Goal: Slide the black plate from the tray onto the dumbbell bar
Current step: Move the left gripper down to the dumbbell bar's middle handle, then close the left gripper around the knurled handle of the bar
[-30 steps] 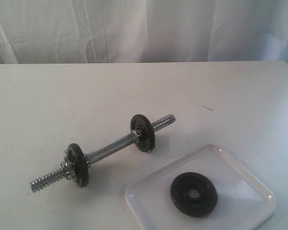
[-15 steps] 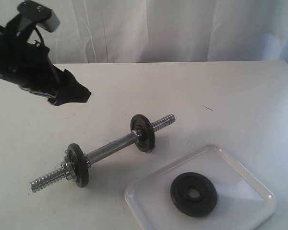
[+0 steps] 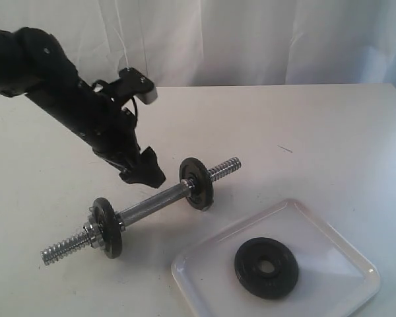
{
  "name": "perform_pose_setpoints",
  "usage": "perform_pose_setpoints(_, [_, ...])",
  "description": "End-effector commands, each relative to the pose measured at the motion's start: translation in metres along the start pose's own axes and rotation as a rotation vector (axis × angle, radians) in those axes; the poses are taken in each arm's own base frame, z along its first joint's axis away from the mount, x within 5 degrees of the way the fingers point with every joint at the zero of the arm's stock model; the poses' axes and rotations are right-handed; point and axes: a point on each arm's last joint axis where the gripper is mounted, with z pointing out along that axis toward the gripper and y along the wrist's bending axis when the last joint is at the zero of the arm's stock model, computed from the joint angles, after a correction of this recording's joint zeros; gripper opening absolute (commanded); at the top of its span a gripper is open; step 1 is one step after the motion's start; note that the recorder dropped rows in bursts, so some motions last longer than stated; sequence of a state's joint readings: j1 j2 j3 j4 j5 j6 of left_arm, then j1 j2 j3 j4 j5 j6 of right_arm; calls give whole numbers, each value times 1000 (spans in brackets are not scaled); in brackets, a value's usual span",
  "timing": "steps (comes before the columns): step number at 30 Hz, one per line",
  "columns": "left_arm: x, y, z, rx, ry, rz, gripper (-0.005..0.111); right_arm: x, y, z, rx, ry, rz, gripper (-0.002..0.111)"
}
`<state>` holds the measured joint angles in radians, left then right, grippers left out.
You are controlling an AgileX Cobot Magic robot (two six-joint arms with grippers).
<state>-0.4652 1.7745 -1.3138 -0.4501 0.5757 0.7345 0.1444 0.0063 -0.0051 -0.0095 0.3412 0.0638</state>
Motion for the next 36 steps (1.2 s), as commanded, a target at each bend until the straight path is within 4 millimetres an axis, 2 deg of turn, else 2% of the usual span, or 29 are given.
perform_pose_setpoints(1, [-5, -5, 23, 26, 65, 72, 89, 1, -1, 0, 9, -6, -4, 3])
perform_pose_setpoints(9, [0, 2, 54, 63, 122, 52, 89, 1, -1, 0, 9, -6, -4, 3])
perform_pose_setpoints(16, [3, -9, 77, 103, 164, 96, 89, 1, -1, 0, 9, -6, -4, 3])
perform_pose_setpoints(24, [2, -9, 88, 67, 155, 125, 89, 1, -1, 0, 9, -6, -4, 3])
perform_pose_setpoints(36, [13, -7, 105, 83, 208, 126, 89, 1, -1, 0, 9, -6, -4, 3])
